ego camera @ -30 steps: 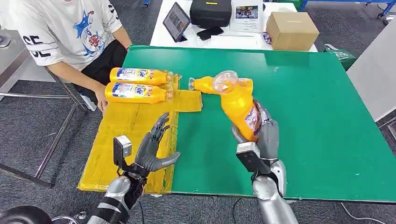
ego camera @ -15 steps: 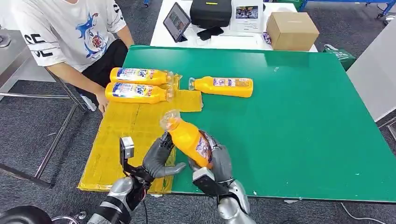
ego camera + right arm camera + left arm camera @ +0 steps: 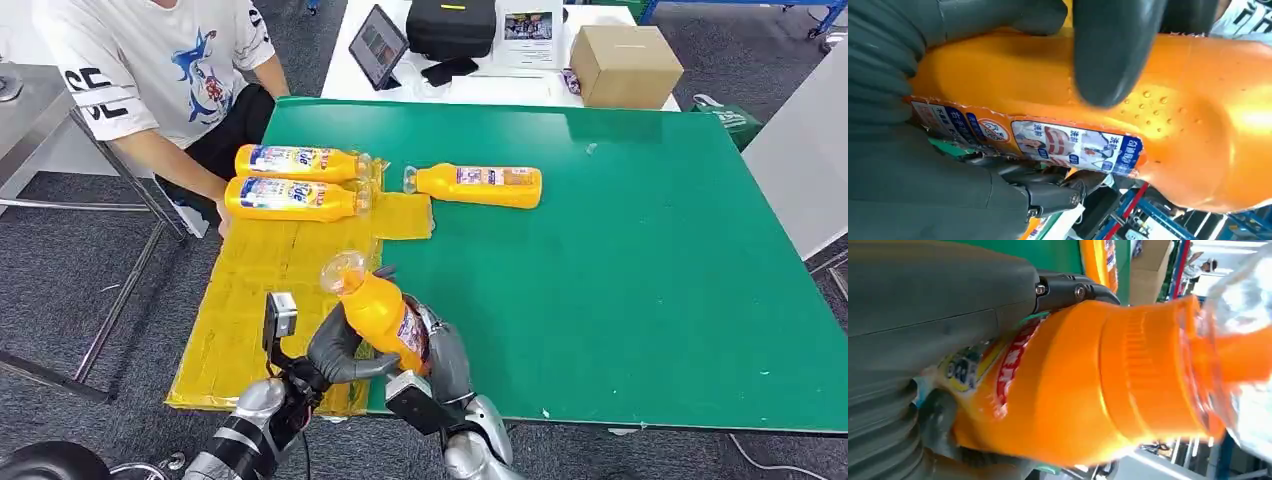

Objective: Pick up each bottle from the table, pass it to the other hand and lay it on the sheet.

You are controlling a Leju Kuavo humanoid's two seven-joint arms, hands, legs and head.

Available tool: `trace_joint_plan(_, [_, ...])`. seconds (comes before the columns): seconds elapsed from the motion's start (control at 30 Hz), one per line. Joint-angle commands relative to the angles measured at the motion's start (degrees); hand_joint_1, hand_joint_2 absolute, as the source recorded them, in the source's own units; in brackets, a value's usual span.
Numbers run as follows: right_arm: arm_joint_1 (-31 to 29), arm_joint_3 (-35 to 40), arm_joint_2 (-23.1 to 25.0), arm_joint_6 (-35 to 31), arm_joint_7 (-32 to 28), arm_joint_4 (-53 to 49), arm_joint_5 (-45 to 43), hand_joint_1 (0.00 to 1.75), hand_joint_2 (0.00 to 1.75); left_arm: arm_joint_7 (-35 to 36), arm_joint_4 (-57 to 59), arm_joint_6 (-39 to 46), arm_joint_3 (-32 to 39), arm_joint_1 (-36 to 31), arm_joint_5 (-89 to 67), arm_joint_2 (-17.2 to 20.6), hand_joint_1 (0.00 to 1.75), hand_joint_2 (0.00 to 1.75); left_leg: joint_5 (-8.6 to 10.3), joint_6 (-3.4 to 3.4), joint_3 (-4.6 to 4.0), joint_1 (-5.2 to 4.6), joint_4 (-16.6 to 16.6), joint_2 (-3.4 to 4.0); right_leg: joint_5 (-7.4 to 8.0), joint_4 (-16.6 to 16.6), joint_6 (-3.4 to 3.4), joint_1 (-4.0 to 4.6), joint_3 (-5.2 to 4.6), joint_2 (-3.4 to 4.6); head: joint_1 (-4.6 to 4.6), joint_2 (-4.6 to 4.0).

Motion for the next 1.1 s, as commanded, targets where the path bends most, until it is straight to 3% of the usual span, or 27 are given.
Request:
trace_joint_plan(0.03, [-2.3, 2.8, 0.1, 0.1, 0.0, 5.4, -0.3, 1.75, 1.75, 0.5, 5.0, 0.6, -2.6, -3.1, 0.0, 0.8, 0.00, 1.75, -0.06, -0.06, 0.23, 0.08, 0.0, 0.02, -0.04, -0.1, -0.11, 0.10, 0.25, -0.04, 0.00, 0.00])
trace_joint_plan(0.3, [-2.9, 5.7, 0.9, 0.8, 0.0, 7.2, -0.1, 1.75, 1.75, 0.5, 5.8, 0.5, -2.2, -3.4, 1.5, 0.5, 0.00, 1.75, -0.04, -0.05, 0.16, 0.04, 0.0, 0.01, -0.03, 0.0, -0.08, 0.06, 0.17, -0.05, 0.00, 0.00])
trace_joint_plan(0.63, [-4.2, 8.6, 0.8, 1.3, 1.5, 14.0, 1.5, 1.75, 1.75, 4.1, -1.0, -8.3, 2.5, 0.3, 18.0, 0.9, 0.00, 1.75, -0.05, -0.04, 0.14, 0.05, 0.0, 0.08, -0.01, -0.1, -0.07, 0.06, 0.14, 0.04, 0.00, 0.00])
trace_joint_plan(0.67, [-4.2, 8.4, 0.9, 1.3, 1.3, 14.1, 1.3, 1.75, 1.75, 4.6, -1.7, -7.8, 2.6, 0.6, 18.5, 0.9, 0.07, 1.75, -0.14, -0.08, 0.37, 0.12, 0.0, 0.13, -0.07, -0.1, -0.14, 0.14, 0.38, 0.04, 0.00, 0.00])
trace_joint_plan(0.7, [-4.3, 8.2, 1.0, 1.0, 1.5, 14.4, 1.5, 1.75, 1.75, 5.2, -2.2, -7.6, 2.5, 0.9, 19.3, 0.8, 1.47, 1.75, -0.09, -0.06, 0.24, 0.09, 0.0, 0.10, -0.05, -0.1, -0.11, 0.10, 0.25, 0.01, 0.00, 0.00])
trace_joint_plan(0.73, [-4.3, 8.0, 1.1, 0.7, 1.6, 14.5, 1.6, 1.75, 1.75, 5.7, -2.6, -7.4, 2.1, 1.1, 19.6, 0.8, 1.75, 1.75, -0.07, -0.05, 0.20, 0.09, 0.0, 0.06, -0.04, -0.1, -0.09, 0.10, 0.22, -0.03, 0.02, 0.00])
trace_joint_plan(1.1, [-5.7, 6.8, 1.5, -1.2, 2.7, 14.6, 2.6, 1.75, 1.75, 3.8, -2.9, -4.0, -1.1, 0.8, 13.6, 2.3, 1.75, 1.75, -0.08, -0.07, 0.26, 0.10, 0.0, 0.01, -0.06, -0.1, -0.11, 0.11, 0.28, -0.08, 0.00, 0.00])
